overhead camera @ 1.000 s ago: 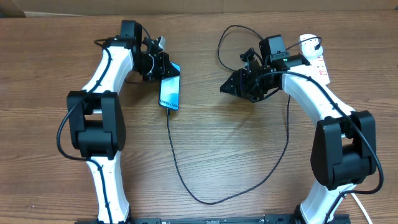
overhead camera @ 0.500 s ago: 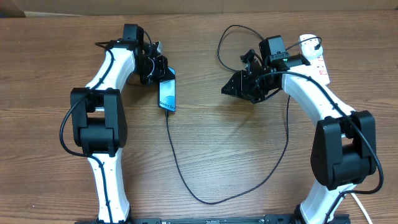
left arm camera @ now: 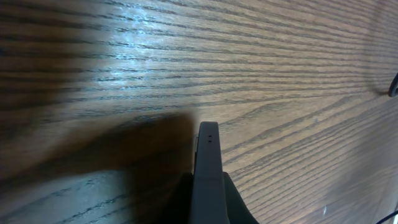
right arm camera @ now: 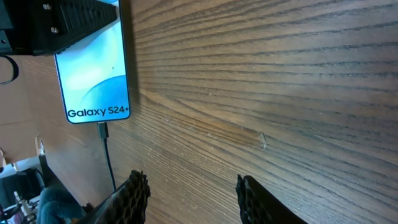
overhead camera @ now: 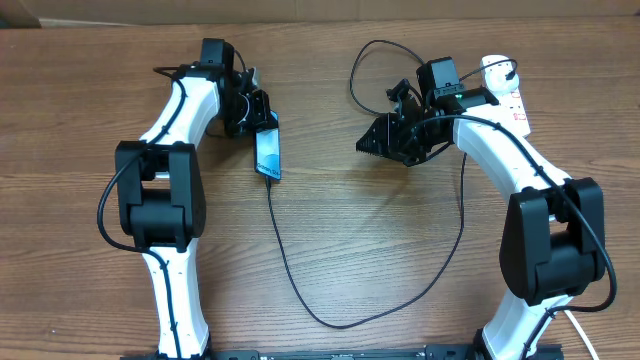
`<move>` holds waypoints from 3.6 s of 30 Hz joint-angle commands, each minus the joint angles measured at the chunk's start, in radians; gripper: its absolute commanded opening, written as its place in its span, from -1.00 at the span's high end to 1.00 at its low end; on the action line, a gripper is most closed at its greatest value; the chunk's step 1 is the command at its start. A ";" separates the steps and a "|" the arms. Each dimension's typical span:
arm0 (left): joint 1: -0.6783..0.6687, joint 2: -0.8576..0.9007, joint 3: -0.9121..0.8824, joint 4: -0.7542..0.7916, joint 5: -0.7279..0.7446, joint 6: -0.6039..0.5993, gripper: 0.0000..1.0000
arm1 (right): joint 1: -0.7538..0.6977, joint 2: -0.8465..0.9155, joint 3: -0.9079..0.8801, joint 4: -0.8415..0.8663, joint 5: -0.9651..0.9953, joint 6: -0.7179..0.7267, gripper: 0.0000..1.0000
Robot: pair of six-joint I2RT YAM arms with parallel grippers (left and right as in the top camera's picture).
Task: Plug charger to phone and switch on socket
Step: 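Lower the plugged phone onto the table with the left gripper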
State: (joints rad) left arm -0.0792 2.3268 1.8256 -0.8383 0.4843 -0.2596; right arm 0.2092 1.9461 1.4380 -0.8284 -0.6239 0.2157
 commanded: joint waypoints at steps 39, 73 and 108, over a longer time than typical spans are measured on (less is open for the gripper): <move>-0.013 0.008 0.008 -0.059 -0.048 -0.014 0.74 | 0.000 -0.024 0.023 -0.016 0.003 -0.016 0.07; -0.013 0.008 0.008 -0.112 -0.103 -0.013 0.35 | 0.000 -0.024 0.023 -0.027 0.002 -0.032 0.07; -0.013 0.008 0.008 -0.151 -0.233 -0.014 0.21 | 0.000 -0.024 0.023 -0.039 0.003 -0.039 0.06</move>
State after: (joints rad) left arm -0.0921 2.3264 1.8343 -0.9787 0.3374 -0.2630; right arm 0.2092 1.9461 1.4380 -0.8680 -0.6239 0.1860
